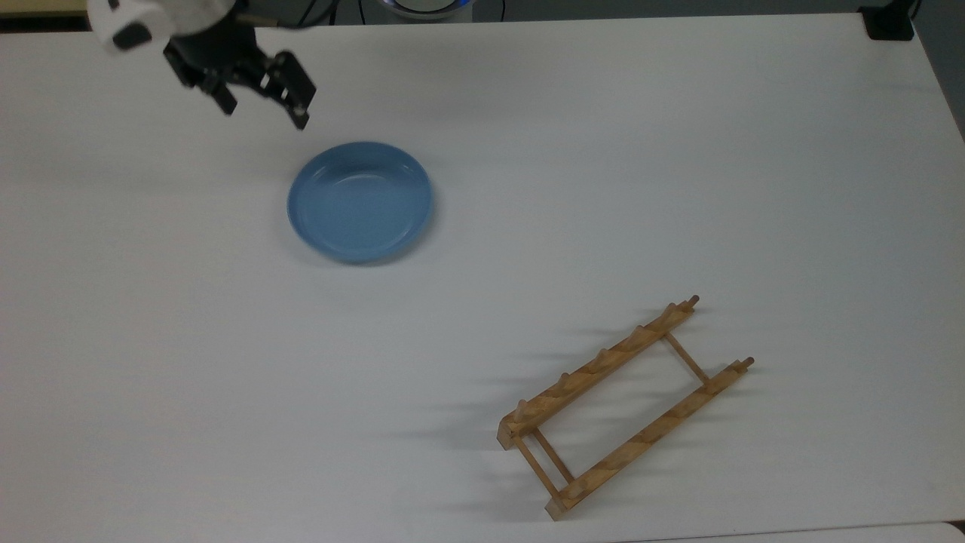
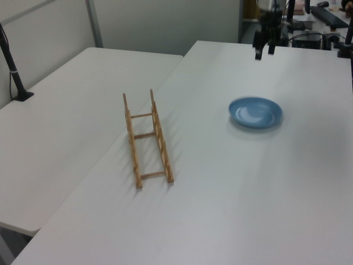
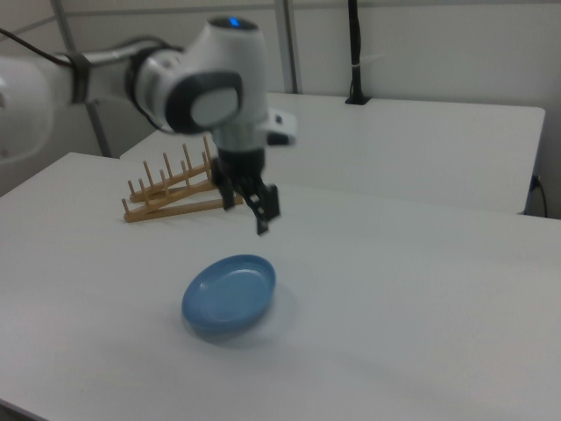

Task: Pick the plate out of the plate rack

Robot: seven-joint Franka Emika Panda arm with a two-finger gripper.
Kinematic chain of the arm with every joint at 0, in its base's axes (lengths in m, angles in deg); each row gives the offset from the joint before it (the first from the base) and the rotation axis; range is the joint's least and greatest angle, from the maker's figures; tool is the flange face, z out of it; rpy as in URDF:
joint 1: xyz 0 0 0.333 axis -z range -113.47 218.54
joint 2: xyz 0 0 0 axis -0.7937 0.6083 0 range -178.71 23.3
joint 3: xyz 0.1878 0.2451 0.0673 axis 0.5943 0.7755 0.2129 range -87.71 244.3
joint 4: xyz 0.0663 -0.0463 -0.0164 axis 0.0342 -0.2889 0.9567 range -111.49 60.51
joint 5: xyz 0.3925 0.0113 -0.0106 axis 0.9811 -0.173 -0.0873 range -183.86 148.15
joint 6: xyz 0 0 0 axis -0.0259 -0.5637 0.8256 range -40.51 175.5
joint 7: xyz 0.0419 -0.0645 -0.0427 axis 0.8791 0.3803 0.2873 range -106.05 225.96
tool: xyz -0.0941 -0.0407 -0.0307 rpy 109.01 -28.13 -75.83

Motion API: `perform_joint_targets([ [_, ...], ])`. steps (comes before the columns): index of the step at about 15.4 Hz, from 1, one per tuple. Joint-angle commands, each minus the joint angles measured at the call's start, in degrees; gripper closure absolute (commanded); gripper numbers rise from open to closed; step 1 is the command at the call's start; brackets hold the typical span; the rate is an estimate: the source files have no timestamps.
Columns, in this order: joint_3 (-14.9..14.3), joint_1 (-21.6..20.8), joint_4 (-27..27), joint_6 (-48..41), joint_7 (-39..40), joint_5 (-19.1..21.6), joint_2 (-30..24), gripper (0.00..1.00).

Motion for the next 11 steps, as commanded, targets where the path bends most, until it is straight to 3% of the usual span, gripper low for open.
perform_joint_targets([
  [1, -0.4, -3.0, 4.8, -7.6, -5.8, 0.7, -4.7, 0.0],
  [7, -0.4, -8.2, 10.9, -19.8, -14.9, 0.3, -8.3, 0.0],
  [11, 0.1, -10.3, 10.6, -19.8, -14.7, -3.0, -9.5, 0.0],
])
